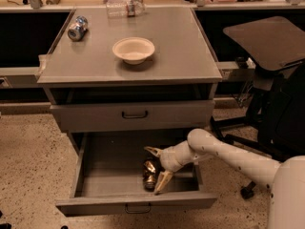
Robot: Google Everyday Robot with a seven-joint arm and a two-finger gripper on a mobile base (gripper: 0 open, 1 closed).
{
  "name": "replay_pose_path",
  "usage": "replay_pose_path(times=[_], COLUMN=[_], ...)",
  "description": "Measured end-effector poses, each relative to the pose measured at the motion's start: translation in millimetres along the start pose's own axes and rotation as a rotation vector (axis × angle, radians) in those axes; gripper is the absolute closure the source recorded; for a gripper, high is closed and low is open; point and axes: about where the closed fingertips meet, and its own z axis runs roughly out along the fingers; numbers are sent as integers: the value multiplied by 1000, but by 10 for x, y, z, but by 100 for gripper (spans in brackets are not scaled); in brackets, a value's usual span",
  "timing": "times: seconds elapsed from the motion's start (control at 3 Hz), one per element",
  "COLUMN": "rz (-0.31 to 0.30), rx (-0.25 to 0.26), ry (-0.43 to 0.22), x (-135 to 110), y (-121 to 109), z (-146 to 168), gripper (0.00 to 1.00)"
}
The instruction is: Place orange can into middle drawer
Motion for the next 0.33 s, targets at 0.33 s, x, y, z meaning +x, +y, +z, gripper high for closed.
replay_pose_path(times=[0.33], rz=[0], rx=[0], ry=[0], x=[0], y=[0], z=[0], gripper=[0])
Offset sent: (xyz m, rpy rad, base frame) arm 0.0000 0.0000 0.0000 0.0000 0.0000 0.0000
